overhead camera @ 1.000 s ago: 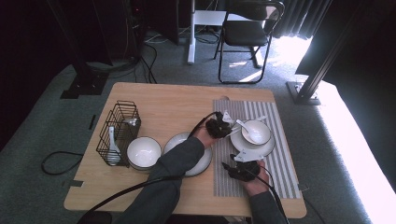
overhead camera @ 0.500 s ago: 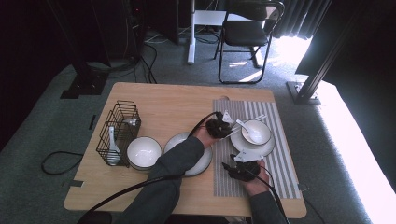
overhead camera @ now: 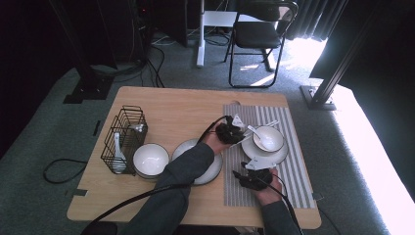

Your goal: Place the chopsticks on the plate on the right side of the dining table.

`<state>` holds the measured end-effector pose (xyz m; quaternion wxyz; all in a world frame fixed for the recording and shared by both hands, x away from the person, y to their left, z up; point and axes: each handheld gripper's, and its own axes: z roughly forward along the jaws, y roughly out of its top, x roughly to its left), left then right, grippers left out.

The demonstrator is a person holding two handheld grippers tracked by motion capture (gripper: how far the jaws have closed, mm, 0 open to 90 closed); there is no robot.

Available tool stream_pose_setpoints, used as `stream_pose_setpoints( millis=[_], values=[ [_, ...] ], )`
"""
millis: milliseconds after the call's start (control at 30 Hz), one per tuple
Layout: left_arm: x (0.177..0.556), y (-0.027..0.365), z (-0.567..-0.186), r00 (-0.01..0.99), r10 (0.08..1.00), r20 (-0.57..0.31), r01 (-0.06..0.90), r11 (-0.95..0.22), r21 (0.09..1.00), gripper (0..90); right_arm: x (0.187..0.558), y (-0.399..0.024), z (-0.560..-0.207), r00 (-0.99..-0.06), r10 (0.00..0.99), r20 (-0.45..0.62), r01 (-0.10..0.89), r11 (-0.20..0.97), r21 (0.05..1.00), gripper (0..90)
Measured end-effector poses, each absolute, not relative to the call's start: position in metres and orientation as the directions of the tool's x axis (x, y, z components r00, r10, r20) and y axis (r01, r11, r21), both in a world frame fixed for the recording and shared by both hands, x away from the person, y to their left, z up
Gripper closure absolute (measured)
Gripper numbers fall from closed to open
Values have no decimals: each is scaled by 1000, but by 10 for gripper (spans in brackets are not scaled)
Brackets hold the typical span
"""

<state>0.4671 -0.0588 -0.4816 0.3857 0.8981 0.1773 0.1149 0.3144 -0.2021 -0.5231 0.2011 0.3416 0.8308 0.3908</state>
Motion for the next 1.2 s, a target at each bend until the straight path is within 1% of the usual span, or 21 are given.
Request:
stream_pose_setpoints(
  millis=[333, 700, 1100, 1133, 1200],
  values=[
    [465, -60, -481, 913, 404, 58, 230, -627, 744, 749, 314, -202, -523, -686, 724, -69, 410, 463, 786, 487],
    [464, -64, -485, 917, 394, 58, 228, -637, 736, 731, 314, -202, -523, -685, 725, -70, 410, 463, 786, 487],
    [461, -67, -486, 917, 388, 98, 205, -666, 717, 813, 314, -202, -523, -686, 724, -72, 408, 465, 786, 487],
    [461, -68, -486, 917, 387, 101, 203, -668, 716, 833, 314, -202, -523, -686, 724, -72, 408, 465, 786, 487],
    [460, -69, -486, 917, 383, 113, 194, -675, 712, 847, 314, -202, -523, -687, 724, -72, 408, 465, 786, 487]
  ],
)
